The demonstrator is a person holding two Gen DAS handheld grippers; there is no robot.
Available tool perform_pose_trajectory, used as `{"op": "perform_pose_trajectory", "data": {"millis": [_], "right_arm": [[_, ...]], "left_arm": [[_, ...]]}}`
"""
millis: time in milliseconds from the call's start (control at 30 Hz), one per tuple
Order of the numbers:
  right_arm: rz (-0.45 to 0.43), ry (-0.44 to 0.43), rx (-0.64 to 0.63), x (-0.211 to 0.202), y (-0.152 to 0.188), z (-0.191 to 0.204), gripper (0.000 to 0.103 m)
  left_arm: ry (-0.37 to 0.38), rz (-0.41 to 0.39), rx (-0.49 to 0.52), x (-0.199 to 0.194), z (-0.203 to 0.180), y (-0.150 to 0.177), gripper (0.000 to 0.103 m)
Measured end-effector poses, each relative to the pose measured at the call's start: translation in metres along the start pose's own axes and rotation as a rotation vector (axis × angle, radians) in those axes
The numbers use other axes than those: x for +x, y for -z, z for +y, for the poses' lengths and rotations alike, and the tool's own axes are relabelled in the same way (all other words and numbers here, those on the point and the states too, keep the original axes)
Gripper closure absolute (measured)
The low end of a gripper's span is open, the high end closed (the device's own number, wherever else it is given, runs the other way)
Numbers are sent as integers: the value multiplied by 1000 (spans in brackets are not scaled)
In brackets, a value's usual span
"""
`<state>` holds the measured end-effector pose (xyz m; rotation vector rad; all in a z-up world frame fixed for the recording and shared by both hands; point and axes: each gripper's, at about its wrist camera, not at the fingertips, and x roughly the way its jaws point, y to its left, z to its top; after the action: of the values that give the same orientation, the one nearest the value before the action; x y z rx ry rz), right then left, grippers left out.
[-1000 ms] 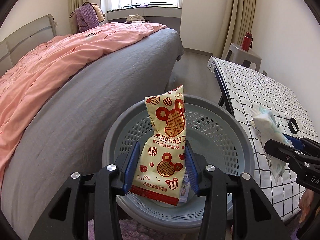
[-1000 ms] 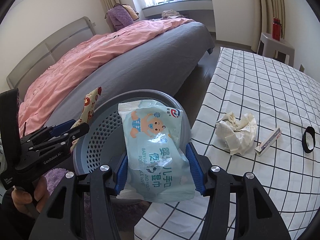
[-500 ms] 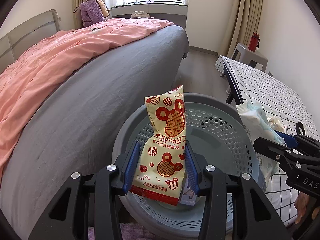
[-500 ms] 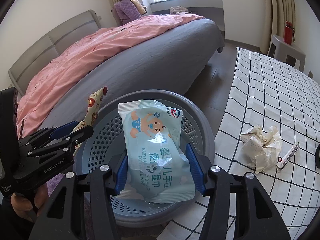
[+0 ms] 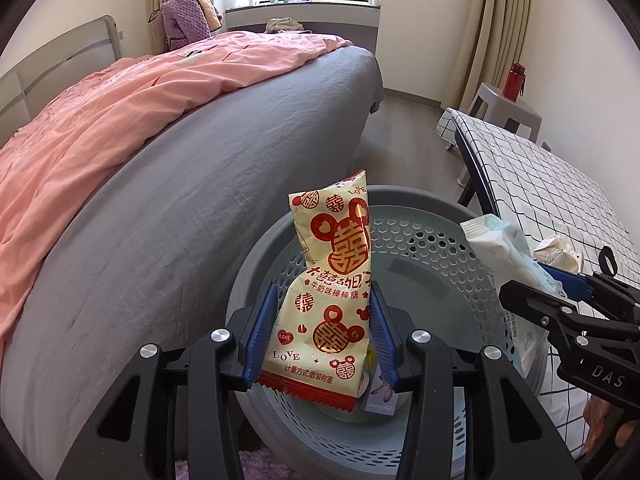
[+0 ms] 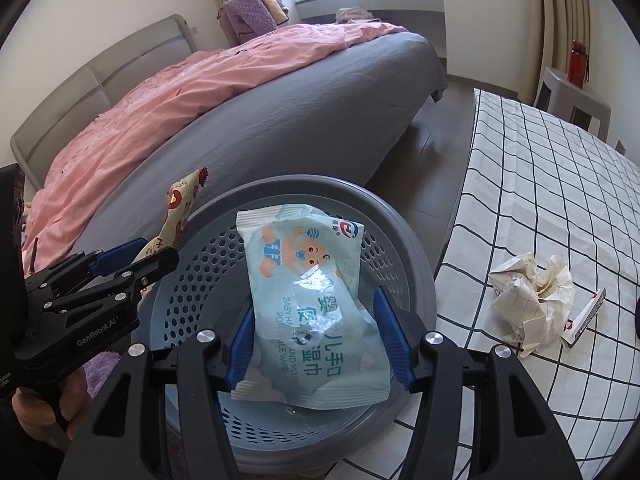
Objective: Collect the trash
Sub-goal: 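Open both tools to drop the wrapper and wipe pack into the basket, then withdraw both tools from the basket toward the crumpled tissue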
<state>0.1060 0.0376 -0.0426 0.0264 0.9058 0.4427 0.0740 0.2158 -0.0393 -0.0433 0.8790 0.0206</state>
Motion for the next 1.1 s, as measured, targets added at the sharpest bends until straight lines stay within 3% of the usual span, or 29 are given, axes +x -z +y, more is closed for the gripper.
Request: {"op": "perform_pose_trajectory", "data": {"millis": [67, 100, 200, 1100], "right_arm": [[-6, 2, -4, -1, 1, 1, 36], [-9, 4, -6, -2, 1, 2, 35], [-10, 3, -3, -3, 2, 1, 35], [-15, 1, 17, -16, 8, 1, 35]], "left_arm": [[-5, -2, 1, -1, 0, 0, 55], [-9, -4, 1, -2, 0, 0, 48], [-26, -15, -2, -4, 0, 0, 39], [-87, -23, -35, -23, 8, 8, 32]]}}
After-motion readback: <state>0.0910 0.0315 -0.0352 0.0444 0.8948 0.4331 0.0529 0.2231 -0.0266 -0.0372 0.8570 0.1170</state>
